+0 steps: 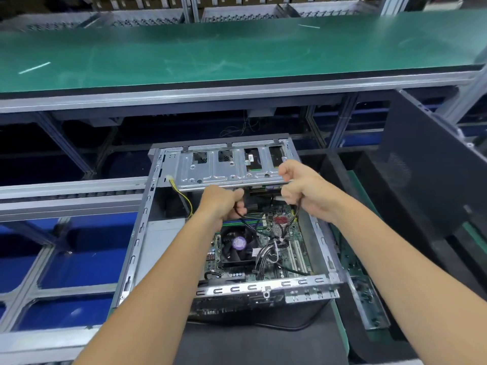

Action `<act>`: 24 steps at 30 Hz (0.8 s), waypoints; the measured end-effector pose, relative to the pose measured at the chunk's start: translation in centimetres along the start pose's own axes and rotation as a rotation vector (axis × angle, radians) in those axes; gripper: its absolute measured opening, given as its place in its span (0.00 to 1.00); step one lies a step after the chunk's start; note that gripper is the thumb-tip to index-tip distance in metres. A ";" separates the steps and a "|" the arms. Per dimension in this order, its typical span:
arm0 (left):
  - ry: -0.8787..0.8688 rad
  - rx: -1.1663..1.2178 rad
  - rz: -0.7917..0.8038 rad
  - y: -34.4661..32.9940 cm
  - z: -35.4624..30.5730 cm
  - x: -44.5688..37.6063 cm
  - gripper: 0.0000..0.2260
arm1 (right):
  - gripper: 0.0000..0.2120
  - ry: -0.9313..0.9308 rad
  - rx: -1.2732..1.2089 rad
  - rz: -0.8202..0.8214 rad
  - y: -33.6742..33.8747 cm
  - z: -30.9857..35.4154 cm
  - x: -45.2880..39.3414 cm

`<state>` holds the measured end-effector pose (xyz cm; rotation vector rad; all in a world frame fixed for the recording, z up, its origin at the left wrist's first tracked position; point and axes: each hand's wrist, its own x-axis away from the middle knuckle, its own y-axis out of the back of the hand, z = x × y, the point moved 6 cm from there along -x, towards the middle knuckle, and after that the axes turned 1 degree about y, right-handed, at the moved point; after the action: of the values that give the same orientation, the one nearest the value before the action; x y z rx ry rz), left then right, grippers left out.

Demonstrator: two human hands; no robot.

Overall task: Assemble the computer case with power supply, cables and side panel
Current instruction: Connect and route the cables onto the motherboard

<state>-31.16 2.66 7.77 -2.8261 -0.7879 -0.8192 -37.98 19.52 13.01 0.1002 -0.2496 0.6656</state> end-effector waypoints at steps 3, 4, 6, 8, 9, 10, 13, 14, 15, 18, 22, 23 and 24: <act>-0.056 -0.337 -0.043 0.2 0.3 -1.3 0.07 | 0.22 -0.008 0.036 0.060 0.7 -0.2 0.2; -0.114 -0.511 -0.042 0.1 -0.1 -1.6 0.09 | 0.22 -0.004 0.045 0.057 0.9 -0.2 0.2; -0.216 -0.883 -0.014 -0.7 -0.7 -2.0 0.11 | 0.20 0.019 0.080 0.010 1.3 -0.2 0.2; -0.293 -1.168 0.022 -1.9 -0.5 -2.2 0.09 | 0.16 0.044 0.150 -0.075 1.8 -0.4 0.3; -0.333 -1.272 0.031 -2.3 -0.3 -2.3 0.07 | 0.14 0.058 0.188 -0.120 2.1 -0.6 0.2; -0.380 -1.370 0.038 -2.8 0.0 -2.4 0.06 | 0.14 0.073 0.228 -0.165 2.5 -0.7 0.2; -0.484 -1.615 0.076 -4.1 1.4 -3.3 0.11 | 0.13 0.110 0.306 -0.257 3.2 -1.0 0.2; -0.496 -1.632 0.079 -4.4 1.6 -3.6 0.11 | 0.13 0.126 0.325 -0.276 3.3 -1.0 0.3; -0.499 -1.614 0.076 -4.6 1.6 -4.0 0.11 | 0.13 0.144 0.345 -0.291 3.4 -1.0 0.3; -0.455 -1.493 0.070 -4.5 1.5 -5.0 0.10 | 0.12 0.181 0.361 -0.320 3.3 -1.1 0.3; -0.366 -1.423 0.073 -4.0 1.6 -6.3 0.08 | 0.11 0.211 0.388 -0.329 3.2 -1.2 0.2; -0.323 -1.428 0.069 -3.8 1.7 -6.7 0.09 | 0.11 0.218 0.396 -0.328 3.1 -1.2 0.1; -0.280 -1.460 0.069 -3.6 1.6 -6.9 0.09 | 0.12 0.223 0.400 -0.327 3.1 -1.2 0.0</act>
<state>-37.23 3.05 2.62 -4.2170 0.0640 -1.3924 -39.69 22.21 11.93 0.4384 0.1174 0.3886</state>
